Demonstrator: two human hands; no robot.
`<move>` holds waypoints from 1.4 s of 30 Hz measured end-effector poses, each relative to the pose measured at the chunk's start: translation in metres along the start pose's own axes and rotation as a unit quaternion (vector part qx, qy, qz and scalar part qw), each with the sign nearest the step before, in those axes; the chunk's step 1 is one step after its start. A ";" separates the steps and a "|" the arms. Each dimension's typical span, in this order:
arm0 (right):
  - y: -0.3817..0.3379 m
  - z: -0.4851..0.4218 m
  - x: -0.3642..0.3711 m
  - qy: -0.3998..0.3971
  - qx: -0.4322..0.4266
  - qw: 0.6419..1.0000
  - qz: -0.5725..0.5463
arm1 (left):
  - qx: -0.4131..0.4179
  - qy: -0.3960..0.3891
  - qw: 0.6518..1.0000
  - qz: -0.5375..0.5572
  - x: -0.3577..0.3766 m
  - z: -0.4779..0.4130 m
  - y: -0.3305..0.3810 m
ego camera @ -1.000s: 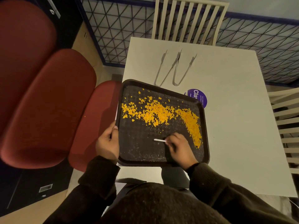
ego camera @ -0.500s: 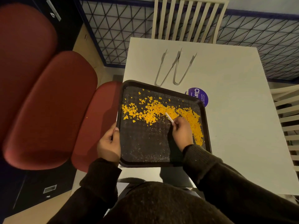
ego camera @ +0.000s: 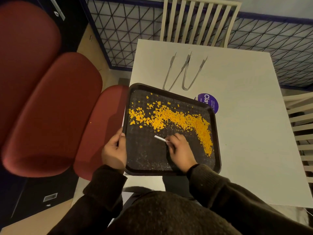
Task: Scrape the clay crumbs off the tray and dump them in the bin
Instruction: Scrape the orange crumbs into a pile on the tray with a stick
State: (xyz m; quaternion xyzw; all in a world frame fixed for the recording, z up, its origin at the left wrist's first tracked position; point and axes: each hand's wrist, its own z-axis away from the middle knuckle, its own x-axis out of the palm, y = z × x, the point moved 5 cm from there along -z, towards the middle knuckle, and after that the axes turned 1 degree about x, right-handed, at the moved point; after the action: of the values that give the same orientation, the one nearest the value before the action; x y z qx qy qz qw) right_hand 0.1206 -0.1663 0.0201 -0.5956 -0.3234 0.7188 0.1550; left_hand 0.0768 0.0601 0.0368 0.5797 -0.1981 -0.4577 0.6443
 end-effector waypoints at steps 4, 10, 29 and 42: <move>0.012 -0.021 -0.011 0.052 0.104 0.993 -0.035 | 0.003 -0.001 1.000 0.001 0.001 0.002 0.002; 0.008 -0.025 -0.019 0.065 0.135 0.986 -0.076 | 0.002 -0.006 1.000 -0.001 0.000 0.002 0.003; 0.002 -0.041 -0.014 0.062 0.172 0.979 -0.087 | 0.002 -0.020 0.999 -0.037 -0.001 0.011 0.011; -0.016 -0.039 0.000 0.034 0.115 0.989 -0.084 | 0.031 -0.005 0.998 -0.060 -0.002 0.009 0.013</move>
State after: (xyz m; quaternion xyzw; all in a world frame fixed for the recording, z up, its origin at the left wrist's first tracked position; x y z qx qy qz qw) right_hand 0.1550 -0.1439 0.0277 -0.5688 -0.2824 0.7148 0.2930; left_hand 0.0736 0.0557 0.0513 0.6078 -0.1803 -0.4921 0.5965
